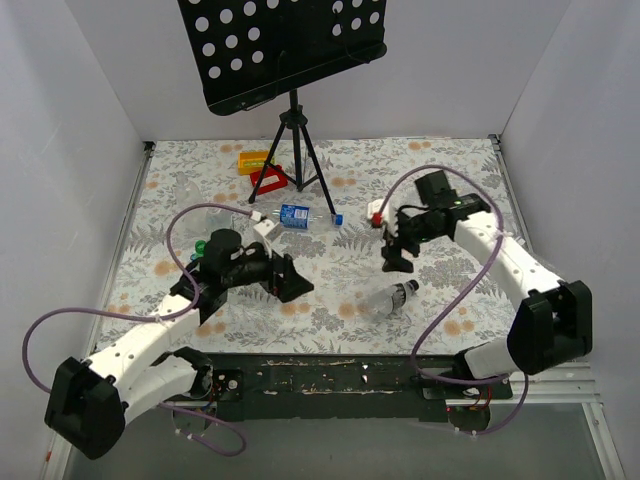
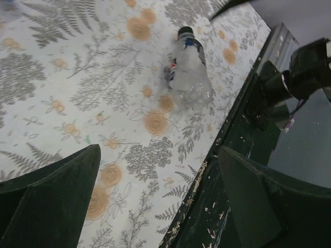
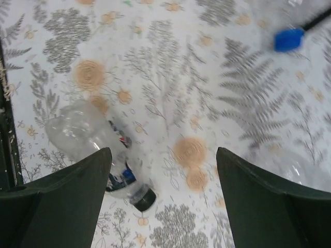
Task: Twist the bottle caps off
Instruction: Move the plastic bottle to the center of the board, then pick up the plastic bottle at the center of the board.
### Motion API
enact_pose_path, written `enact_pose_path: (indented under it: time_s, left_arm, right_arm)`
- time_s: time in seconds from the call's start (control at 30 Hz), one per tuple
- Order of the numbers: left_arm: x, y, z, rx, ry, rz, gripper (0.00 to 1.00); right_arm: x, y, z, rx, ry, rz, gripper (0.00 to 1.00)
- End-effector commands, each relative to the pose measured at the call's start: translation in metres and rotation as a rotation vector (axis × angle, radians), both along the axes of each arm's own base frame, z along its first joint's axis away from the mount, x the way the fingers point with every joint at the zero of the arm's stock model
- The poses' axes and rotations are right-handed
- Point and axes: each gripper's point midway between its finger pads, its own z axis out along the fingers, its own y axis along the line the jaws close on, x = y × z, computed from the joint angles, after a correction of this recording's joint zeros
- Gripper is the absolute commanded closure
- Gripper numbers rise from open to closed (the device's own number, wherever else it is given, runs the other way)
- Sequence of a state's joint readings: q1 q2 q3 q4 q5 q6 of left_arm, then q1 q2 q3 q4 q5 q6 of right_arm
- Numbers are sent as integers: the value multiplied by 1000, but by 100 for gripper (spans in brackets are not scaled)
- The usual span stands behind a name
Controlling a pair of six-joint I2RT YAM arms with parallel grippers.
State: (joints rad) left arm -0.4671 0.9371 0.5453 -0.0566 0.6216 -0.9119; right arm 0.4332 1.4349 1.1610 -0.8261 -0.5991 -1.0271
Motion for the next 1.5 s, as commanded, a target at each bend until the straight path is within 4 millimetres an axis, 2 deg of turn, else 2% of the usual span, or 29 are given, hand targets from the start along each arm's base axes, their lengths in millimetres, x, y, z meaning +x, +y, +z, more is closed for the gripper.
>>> enact_pose_path:
  time_s: [0.0,0.1,0.13,0.2,0.27,0.37,0.43,0.53,0.67,0.83,0.93,1.1,1.17,1.2,1.23,1.27,1.37,1.4,1.47]
  left_arm:
    - [-12,-41,14,50,-60,-93,2]
    - [-16,-69,5,116,-50,-141,2]
    - [-16,-79,-1,145,-45,-153,2]
    - [-22,-107,0,181,-61,-209,2]
    - [-19,-129,-22,256,-33,-233,2]
    - [-3,-153,-50,382,4,-212,2]
    - [10,-163,-76,487,27,-180,2]
    - [28,-175,-94,590,20,-143,2]
    - [35,-184,-114,666,28,-149,3]
    - [33,-192,-130,714,51,-167,14]
    - [29,-194,-135,727,44,-171,20]
    - [35,-188,-140,786,-15,-137,37]
    - [37,-187,-136,790,-35,-133,47]
    - [36,-185,-134,791,-43,-129,59]
    - [36,-185,-129,777,-55,-124,71]
    - [36,-187,-121,747,-77,-121,76]
    - [29,-182,-96,656,-129,-122,82]
    - [22,-174,-96,644,-138,-133,83]
    - [13,-164,-80,578,-182,-135,85]
  right_arm:
    - [34,-39,36,239,29,-259,11]
    - [54,-63,51,423,60,-407,10]
    - [55,-71,49,468,110,-463,9]
    - [51,-74,44,471,167,-469,9]
    - [45,-76,42,477,216,-445,9]
    - [44,-80,40,517,263,-465,8]
    - [46,-85,37,504,256,-501,8]
    - [52,-93,36,495,217,-555,8]
    - [52,-98,36,505,208,-582,8]
    - [53,-99,38,509,207,-585,8]
    - [53,-100,36,511,218,-589,8]
    - [53,-100,33,505,221,-590,8]
    - [52,-101,33,499,211,-587,8]
    - [52,-101,33,496,208,-587,8]
    - [52,-101,33,493,200,-583,8]
    - [51,-102,34,492,189,-578,7]
    - [49,-102,35,485,168,-568,7]
    - [48,-102,36,480,156,-563,7]
    - [47,-103,37,474,128,-552,7]
